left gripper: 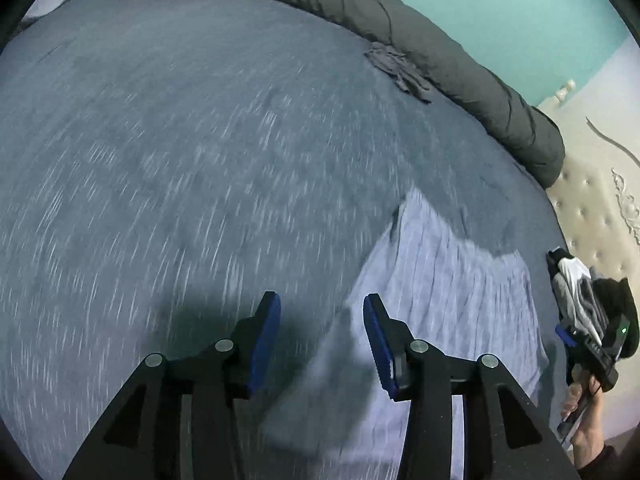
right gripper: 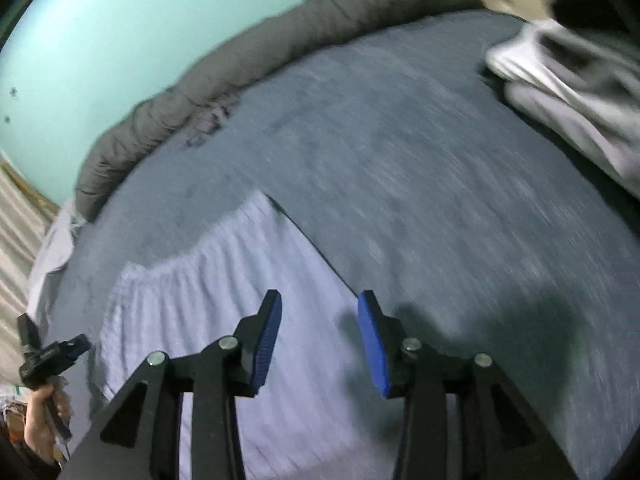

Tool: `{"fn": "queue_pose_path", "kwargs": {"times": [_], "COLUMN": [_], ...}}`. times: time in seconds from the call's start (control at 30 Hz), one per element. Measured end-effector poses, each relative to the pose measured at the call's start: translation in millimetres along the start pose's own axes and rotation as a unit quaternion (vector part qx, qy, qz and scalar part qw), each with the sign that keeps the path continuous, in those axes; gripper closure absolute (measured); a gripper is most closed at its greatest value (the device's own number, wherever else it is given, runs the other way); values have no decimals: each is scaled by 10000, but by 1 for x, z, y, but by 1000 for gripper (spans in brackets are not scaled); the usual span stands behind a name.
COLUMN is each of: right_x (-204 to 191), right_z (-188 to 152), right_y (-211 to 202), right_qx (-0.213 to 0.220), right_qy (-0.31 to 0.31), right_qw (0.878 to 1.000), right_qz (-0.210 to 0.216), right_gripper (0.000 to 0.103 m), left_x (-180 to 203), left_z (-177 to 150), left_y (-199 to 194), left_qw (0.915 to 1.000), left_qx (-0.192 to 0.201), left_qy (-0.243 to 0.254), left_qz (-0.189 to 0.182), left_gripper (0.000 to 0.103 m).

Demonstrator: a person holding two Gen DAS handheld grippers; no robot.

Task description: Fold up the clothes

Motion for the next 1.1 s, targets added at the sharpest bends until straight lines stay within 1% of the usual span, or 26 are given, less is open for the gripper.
{"fn": "queue_pose_path", "kwargs": {"times": [0.1, 0.2, 0.27, 0.37, 0.43, 0.47, 0.5, 0.73, 0.87, 0.97, 1.1], "right_x": [21, 29, 21, -2, -12, -17, -21, -52, -57, -62, -71], "right_z": [-16, -32, -43, -56, -63, -66, -69, -92, -111, -126, -129], "right_y": [-9, -22, -25, -20, -17, -16, -15, -5, -3, -5, -5], "right_qx": [-109, -46, -42, -195, -297, -352, -407, -790, -1000, -1114, -1137], "right_qy": [301, 665, 681, 506, 481, 489, 497, 552, 717, 694, 623], "right_qw": [9994, 9978, 9976, 9982, 9980, 9978, 9976, 9950, 9919, 9908, 9906], "right_qz": [-137, -68, 80, 252, 272, 269, 266, 244, 300, 329, 437], "right_gripper": [63, 63, 63, 63, 66, 69, 70, 70, 70, 70, 70], "left_x": [5, 21, 35, 52, 61, 65, 65, 68, 62, 58, 51], "left_z": [-27, -45, -54, -69, -75, -77, -79, -85, -84, -82, -82], "left_y": [-11, -15, -17, -16, -13, -12, -12, -12, -17, -20, -28], "left_qw": [10000, 9997, 9993, 9980, 9972, 9970, 9968, 9959, 9963, 9964, 9967], "left_qx": [7, -112, -129, -258, -310, -323, -328, -342, -271, -227, -180], "left_qy": [-36, 84, 182, 337, 446, 480, 491, 514, 488, 510, 469], "left_qz": [-54, -194, -309, -465, -507, -515, -535, -665, -647, -630, -645], "left_gripper": [56, 56, 55, 55, 55, 55, 55, 54, 53, 53, 53]}}
Point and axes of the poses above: each gripper's, at about its wrist camera, not at the fingertips, and y roughly the way its jaws point, x to its right, z to its top, the point moved 4 cm from there along y, roughly the way its jaws point, and after that the axes turned 5 degrees about y, right-handed, at the moved point
